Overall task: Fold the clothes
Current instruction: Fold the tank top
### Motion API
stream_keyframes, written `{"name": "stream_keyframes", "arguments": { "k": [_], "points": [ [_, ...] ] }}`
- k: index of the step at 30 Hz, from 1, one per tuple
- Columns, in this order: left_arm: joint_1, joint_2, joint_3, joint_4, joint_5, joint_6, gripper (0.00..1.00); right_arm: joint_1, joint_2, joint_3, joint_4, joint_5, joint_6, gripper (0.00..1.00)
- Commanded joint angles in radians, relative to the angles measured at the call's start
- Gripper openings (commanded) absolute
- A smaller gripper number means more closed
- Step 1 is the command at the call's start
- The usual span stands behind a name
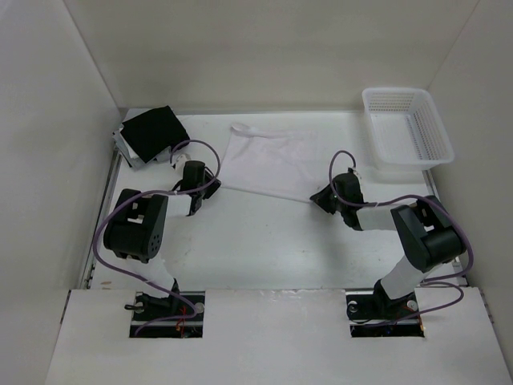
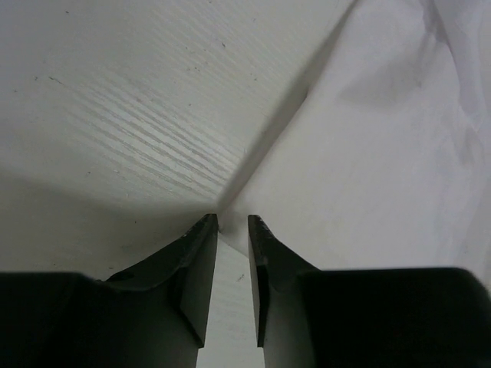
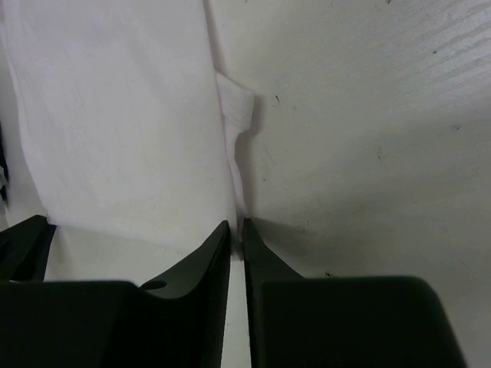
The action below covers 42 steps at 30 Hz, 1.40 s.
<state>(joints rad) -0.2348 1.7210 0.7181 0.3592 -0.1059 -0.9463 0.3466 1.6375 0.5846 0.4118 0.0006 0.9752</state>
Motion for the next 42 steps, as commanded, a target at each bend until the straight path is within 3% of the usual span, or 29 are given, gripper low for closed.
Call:
{"name": "stream_keyframes", "arguments": {
  "k": [1, 7, 10, 13, 16, 21, 24, 29, 34, 37, 42],
  "points": [
    [-0.010, 0.028, 0.026, -0.012, 0.012, 0.012, 0.20, -0.002, 0.001, -0.011, 0.022, 0.019, 0.005, 0.12],
    [0.004, 0.023, 0.015, 0.023, 0.020, 0.000, 0.01, -0.002, -0.007, -0.009, 0.022, 0.026, 0.000, 0.02],
    [-0.001, -0.047, -0.025, 0.095, 0.012, -0.009, 0.00, 0.007, -0.057, -0.020, 0.030, 0.033, -0.019, 0.00],
    [-0.011, -0.177, -0.051, 0.089, 0.000, -0.002, 0.00, 0.034, -0.193, -0.032, -0.014, 0.047, -0.068, 0.00],
    [-0.028, -0.381, -0.074, 0.029, -0.009, 0.006, 0.00, 0.077, -0.408, -0.009, -0.186, 0.093, -0.139, 0.00],
    [-0.086, -0.792, -0.043, -0.173, -0.070, 0.052, 0.00, 0.218, -0.834, 0.145, -0.595, 0.255, -0.266, 0.00],
    [-0.142, -1.006, 0.027, -0.314, -0.135, 0.104, 0.00, 0.335, -0.984, 0.303, -0.801, 0.363, -0.317, 0.00],
    [-0.243, -1.193, 0.107, -0.526, -0.176, 0.124, 0.00, 0.556, -1.070, 0.449, -0.984, 0.487, -0.303, 0.00],
    [-0.283, -1.258, 0.071, -0.646, -0.228, 0.116, 0.00, 0.751, -1.081, 0.390, -0.981, 0.590, -0.247, 0.01],
    [-0.262, -1.209, 0.008, -0.635, -0.238, 0.113, 0.00, 0.652, -1.007, 0.330, -0.926, 0.537, -0.257, 0.01],
    [-0.144, -0.970, -0.086, -0.429, -0.206, 0.109, 0.00, 0.276, -0.778, 0.203, -0.626, 0.168, -0.305, 0.00]
  ]
}}
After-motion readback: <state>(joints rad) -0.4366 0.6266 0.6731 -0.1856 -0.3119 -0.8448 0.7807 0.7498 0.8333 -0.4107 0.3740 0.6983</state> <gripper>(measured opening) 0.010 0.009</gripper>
